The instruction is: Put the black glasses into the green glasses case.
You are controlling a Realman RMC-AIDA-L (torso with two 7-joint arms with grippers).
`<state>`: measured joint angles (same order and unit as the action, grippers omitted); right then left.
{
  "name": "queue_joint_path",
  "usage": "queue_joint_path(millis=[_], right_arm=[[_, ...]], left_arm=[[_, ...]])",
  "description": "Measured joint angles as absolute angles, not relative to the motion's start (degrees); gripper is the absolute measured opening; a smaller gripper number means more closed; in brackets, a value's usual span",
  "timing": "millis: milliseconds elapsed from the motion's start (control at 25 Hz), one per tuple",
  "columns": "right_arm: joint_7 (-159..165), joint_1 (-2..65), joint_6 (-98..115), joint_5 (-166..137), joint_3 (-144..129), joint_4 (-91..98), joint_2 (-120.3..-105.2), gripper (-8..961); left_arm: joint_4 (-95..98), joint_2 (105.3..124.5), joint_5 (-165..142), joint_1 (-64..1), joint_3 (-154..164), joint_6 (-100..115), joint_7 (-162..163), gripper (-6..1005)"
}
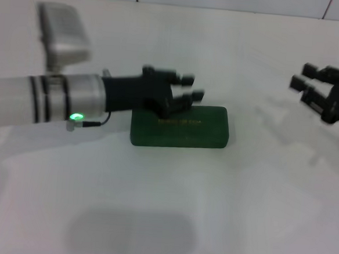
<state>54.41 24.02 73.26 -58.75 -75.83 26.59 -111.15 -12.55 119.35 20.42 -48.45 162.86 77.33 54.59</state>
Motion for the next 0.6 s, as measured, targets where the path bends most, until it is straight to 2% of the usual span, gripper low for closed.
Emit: queue_joint_path(millis=[80, 200, 320, 360, 480, 600], right_arm=[[54.83, 24.58, 78.75, -62.65, -75.81, 27.65, -111.13, 419], [56.52, 26.23, 86.98, -67.29, -75.83, 28.25, -111.52, 427], [56.83, 27.34, 91.59, -70.21, -75.8, 28.34, -112.82, 434], [56.68, 27.61, 91.74, -71.28, -75.81, 28.38, -113.32, 437], [55.57, 28.67, 90.44, -74.86, -75.84, 28.23, -115.16, 445], [52.37, 29.03, 88.45, -75.39, -77.31, 27.27, -116.07, 541]], left_arm=[[-12.95, 118.36, 25.51, -46.36, 162.91, 86.73, 52.01, 405], [-13.3, 115.54, 27.63, -43.46, 162.94, 102.83, 50.82, 405], [-14.19, 113.6, 24.13, -40.89, 162.95, 111.56, 48.96, 405], [-14.41, 113.42, 21.97, -40.09, 162.96, 112.49, 47.65, 405], [-14.65, 113.8, 17.36, -37.56, 162.96, 113.23, 43.35, 574], [-15.27, 115.18, 16.39, -35.03, 162.95, 113.25, 39.44, 695]])
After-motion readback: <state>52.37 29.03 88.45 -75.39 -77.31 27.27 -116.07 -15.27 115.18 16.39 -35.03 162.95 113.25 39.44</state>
